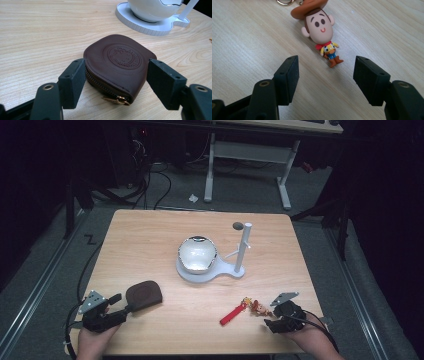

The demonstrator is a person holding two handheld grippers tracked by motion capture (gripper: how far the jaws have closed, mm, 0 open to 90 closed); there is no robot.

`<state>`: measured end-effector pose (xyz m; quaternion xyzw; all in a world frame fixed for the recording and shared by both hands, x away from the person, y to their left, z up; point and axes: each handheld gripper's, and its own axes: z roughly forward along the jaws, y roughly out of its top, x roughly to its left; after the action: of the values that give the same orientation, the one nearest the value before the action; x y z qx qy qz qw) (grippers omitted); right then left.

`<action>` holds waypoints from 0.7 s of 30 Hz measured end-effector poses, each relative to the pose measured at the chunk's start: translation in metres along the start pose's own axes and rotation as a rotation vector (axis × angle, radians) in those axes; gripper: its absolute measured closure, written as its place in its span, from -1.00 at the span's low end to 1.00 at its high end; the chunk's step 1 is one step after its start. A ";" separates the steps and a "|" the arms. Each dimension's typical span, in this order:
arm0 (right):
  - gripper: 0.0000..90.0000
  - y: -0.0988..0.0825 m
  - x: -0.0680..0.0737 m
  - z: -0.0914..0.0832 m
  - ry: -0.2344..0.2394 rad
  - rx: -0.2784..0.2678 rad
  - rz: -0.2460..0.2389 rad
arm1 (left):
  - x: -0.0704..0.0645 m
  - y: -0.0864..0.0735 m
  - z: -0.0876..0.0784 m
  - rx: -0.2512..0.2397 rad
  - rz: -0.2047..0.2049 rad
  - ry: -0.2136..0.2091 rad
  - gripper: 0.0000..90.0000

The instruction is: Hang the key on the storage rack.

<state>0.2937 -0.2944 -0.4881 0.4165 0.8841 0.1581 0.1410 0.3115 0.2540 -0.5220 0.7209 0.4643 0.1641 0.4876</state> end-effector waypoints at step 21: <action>0.09 0.046 0.013 0.008 -0.007 0.112 -0.181 | 0.001 -0.001 0.000 0.007 -0.004 -0.004 -0.29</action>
<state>0.3211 -0.2554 -0.4788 0.3427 0.9251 0.0936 0.1344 0.3118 0.2552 -0.5226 0.7219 0.4652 0.1602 0.4865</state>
